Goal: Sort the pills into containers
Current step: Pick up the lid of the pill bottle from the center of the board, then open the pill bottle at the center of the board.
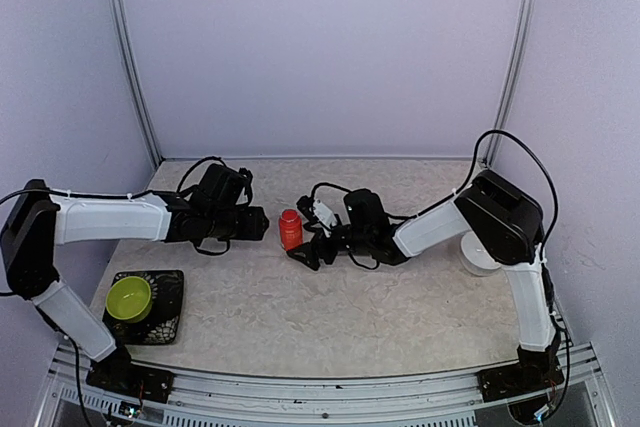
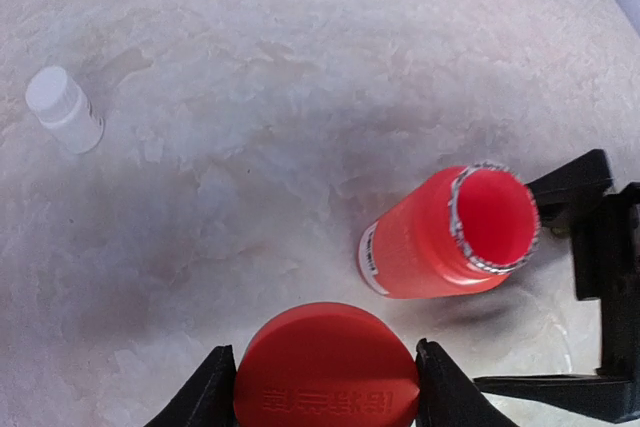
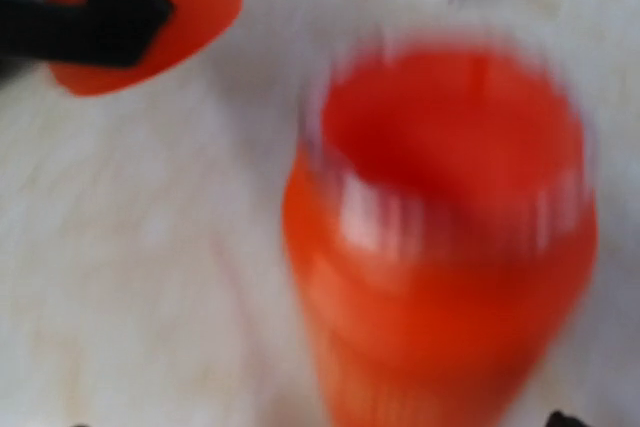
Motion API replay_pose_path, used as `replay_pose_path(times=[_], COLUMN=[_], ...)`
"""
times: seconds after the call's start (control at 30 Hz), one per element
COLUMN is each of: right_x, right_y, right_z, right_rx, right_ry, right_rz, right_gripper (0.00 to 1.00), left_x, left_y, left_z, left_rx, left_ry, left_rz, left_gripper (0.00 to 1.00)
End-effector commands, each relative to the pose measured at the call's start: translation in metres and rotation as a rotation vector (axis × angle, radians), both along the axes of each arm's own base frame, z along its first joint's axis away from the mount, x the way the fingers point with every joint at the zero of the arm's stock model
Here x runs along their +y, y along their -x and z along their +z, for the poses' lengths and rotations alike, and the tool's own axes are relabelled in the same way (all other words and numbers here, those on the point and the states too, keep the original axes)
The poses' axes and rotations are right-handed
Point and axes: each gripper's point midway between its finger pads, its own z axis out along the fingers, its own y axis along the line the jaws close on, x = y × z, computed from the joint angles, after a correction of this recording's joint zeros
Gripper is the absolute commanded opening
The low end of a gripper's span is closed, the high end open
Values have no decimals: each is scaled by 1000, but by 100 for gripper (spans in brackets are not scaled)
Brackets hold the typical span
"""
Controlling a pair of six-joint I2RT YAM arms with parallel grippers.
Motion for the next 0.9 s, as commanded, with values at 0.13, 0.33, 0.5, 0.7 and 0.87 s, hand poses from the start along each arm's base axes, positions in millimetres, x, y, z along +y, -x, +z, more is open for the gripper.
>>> replay_pose_path(times=[0.13,0.33,0.5,0.7,0.87], right_x=[25,29,35,38,39], right_y=[-37,-37,-21,-11,-2], right_z=[8,-1,0,2,0], right_rx=[-85,-87,-113,-134,-143], right_ry=[-84,-88,-114,-136,-131], right_rz=[-123,-125,-74,-57,-43], right_gripper=[93,79,58,46,45], left_x=[-11,-30,-51,-65,-67], left_y=[-11,-24,-30,-30,-28], left_z=[48,59,58,48,41], left_rx=[-97,-127,-113,-91,-72], left_ry=[69,104,143,124,91], left_rz=[-41,-87,-138,-159,-151], left_gripper=[34,34,34,35,35])
